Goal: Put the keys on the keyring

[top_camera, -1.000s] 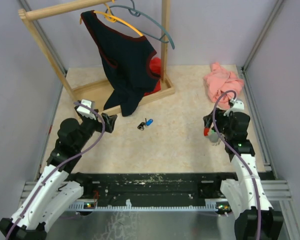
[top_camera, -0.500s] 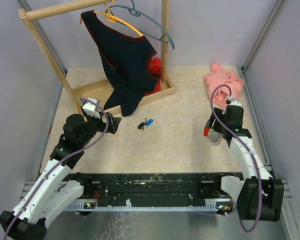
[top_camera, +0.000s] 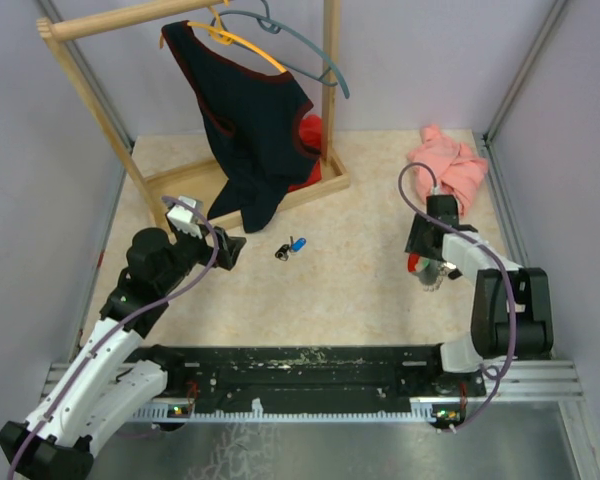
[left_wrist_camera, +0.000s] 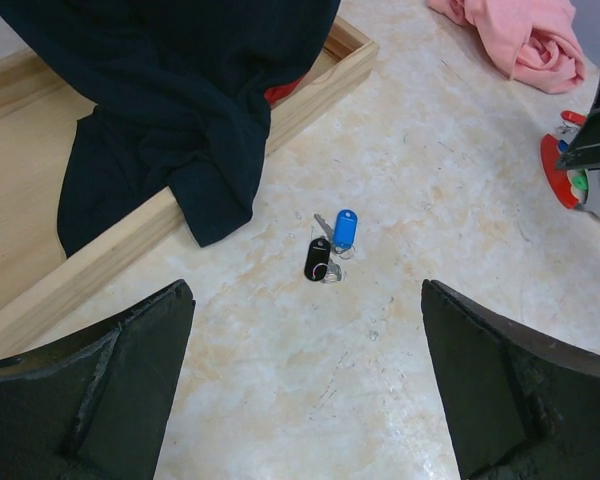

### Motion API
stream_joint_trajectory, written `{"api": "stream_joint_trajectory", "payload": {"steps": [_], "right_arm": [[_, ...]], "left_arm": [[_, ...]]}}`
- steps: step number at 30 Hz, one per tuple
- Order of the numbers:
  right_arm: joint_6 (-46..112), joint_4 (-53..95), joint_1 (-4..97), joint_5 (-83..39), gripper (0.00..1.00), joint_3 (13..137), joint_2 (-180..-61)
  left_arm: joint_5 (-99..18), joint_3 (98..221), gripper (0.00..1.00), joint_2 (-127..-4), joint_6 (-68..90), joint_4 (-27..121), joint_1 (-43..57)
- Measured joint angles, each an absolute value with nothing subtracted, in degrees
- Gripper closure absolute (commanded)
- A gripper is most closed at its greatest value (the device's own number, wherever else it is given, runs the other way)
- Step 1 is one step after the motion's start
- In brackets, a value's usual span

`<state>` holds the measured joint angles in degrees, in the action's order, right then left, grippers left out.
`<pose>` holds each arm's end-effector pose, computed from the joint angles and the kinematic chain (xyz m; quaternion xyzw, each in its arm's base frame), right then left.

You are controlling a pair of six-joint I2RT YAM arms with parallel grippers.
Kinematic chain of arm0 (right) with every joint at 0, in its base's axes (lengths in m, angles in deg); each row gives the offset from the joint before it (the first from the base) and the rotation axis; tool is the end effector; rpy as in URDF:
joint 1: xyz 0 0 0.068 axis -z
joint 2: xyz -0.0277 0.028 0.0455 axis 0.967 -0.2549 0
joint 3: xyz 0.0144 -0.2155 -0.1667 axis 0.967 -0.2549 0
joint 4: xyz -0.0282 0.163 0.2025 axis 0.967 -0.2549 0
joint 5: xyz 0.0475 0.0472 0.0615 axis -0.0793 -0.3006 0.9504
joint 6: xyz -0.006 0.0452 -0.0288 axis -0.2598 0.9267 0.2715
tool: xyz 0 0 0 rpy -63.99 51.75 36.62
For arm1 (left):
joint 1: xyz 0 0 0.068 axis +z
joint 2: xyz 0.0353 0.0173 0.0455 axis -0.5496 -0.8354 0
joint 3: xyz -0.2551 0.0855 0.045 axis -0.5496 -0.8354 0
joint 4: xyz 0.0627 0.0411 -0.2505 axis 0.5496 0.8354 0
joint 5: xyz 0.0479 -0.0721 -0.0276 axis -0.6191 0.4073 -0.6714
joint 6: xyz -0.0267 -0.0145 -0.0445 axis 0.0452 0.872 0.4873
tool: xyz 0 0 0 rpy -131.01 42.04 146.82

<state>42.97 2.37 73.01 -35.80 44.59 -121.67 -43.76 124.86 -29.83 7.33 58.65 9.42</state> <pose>0.2768 0.0066 0.1826 0.1371 0.9465 -0.0075 0.2921 0.1548 -0.0722 0.3119 0.1384 0.7614 -0.2046 0.5994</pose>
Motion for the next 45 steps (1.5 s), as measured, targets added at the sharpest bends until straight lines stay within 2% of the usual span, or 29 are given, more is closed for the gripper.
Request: {"api": "stream_joint_trajectory", "payload": {"steps": [11,17,23,33,40,45], "right_arm": [[43.0,3.0,72.4,-36.7,0.48,48.0,-129.6],[43.2,3.0,71.3,-39.0,0.57,50.2,-132.1],[43.3,3.4,69.6,-41.2,0.73,50.6,-132.7],[42.7,3.8,59.5,-40.0,0.81,47.0,-128.9],[42.4,7.5,47.4,-35.0,0.84,43.3,-123.7],[42.9,11.8,43.5,-30.7,0.85,41.1,-120.9]], "left_arm": [[-40.6,124.9,0.0,-30.4,7.5,58.6,10.5],[-39.2,124.9,0.0,-30.4,7.6,58.5,10.7],[-37.5,124.9,0.01,-30.5,7.9,58.1,10.8],[-31.1,123.3,0.02,-35.6,13.8,53.6,11.0],[-23.5,118.7,0.05,-41.7,21.7,45.4,11.0],[-20.0,117.2,0.05,-46.5,26.2,41.1,10.9]]}}
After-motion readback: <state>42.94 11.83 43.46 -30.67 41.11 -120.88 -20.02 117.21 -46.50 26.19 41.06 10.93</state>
